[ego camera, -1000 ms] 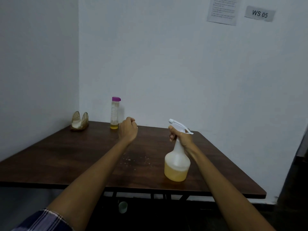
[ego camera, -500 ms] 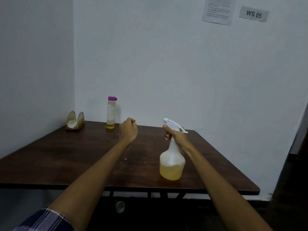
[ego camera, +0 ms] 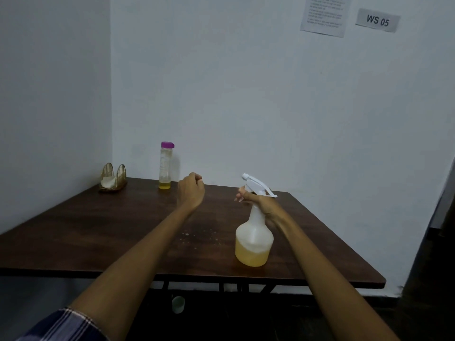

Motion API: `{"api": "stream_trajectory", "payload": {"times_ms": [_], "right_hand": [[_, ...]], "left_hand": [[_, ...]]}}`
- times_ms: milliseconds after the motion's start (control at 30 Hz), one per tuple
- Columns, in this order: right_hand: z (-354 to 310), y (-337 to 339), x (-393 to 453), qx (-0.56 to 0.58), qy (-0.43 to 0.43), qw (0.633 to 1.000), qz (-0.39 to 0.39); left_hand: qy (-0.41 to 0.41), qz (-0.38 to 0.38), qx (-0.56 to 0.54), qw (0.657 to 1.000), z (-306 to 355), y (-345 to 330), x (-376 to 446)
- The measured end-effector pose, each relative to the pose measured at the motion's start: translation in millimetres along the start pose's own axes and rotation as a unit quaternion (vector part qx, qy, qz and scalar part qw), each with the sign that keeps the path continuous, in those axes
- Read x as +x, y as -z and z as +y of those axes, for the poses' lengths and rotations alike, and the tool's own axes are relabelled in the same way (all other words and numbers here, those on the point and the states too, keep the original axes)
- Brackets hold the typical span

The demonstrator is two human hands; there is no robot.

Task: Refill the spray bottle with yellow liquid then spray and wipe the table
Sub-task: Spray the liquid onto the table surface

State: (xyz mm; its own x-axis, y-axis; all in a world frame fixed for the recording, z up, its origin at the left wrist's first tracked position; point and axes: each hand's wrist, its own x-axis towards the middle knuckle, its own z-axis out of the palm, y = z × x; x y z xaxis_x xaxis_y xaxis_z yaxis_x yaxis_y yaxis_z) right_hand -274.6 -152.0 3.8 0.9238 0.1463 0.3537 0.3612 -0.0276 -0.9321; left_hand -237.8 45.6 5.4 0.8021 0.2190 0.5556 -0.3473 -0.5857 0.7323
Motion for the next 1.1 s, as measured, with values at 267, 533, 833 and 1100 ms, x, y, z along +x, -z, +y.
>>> {"api": "stream_trajectory", "payload": {"times_ms": [267, 533, 833, 1100], "right_hand": [[1.4, -1.8, 1.1, -0.010, 0.006, 0.999, 0.050], [2.6, -7.8, 0.8, -0.017, 0.028, 0.995, 0.093], [3.6, -9.1, -0.5, 0.000, 0.026, 0.995, 0.098], [1.5, -10.2, -2.9, -0.013, 0.035, 0.993, 0.113]], "left_hand": [[0.010, 0.005, 0.008, 1.000, -4.2, 4.3, -1.1], [0.005, 0.002, 0.005, 1.000, -2.3, 7.1, -1.3], [0.007, -0.004, 0.010, 1.000, -3.8, 9.5, -4.5], [0.006, 0.001, 0.015, 1.000, -4.0, 11.7, -3.8]]}}
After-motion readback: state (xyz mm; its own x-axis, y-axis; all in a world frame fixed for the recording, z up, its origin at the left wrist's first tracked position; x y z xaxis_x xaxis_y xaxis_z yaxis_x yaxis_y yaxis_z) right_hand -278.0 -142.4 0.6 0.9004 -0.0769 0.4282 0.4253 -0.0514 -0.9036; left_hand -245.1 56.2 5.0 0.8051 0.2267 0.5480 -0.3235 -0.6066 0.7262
